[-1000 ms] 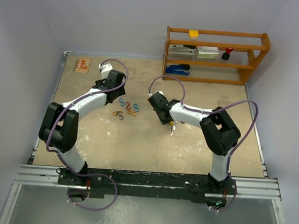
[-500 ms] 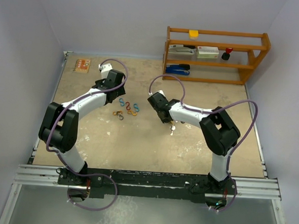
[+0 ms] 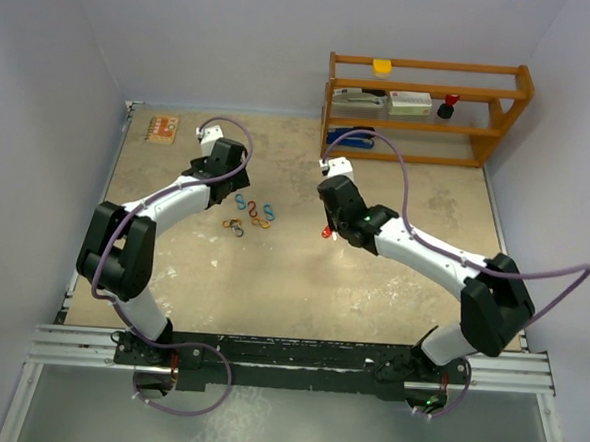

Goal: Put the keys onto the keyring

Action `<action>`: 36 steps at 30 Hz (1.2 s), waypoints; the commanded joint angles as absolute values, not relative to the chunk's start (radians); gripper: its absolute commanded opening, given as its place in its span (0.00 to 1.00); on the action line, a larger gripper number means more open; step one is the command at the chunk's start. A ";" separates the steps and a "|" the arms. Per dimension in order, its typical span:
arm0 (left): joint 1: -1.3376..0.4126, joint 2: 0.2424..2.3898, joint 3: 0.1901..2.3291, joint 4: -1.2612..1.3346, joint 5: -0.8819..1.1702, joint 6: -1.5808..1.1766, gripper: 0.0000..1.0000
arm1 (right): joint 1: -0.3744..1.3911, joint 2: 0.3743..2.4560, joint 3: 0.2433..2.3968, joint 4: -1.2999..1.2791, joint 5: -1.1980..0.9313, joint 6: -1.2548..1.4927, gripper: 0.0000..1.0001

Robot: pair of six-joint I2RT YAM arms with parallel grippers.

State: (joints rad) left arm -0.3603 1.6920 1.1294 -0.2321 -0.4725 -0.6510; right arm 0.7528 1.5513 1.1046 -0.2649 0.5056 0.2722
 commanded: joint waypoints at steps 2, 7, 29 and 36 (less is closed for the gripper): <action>-0.364 1.700 1.120 -0.166 -0.453 -0.654 0.70 | 0.757 1.398 0.988 -0.071 0.521 0.350 0.00; -0.375 1.725 1.110 -0.143 -0.437 -0.665 0.71 | 0.745 1.278 0.877 0.061 0.518 0.371 0.00; -0.410 1.870 1.131 -0.138 -0.440 -0.692 0.69 | 0.682 1.155 0.859 0.027 0.509 0.395 0.00; -0.410 1.894 1.137 -0.133 -0.460 -0.696 0.65 | 0.673 1.147 0.861 0.025 0.501 0.394 0.00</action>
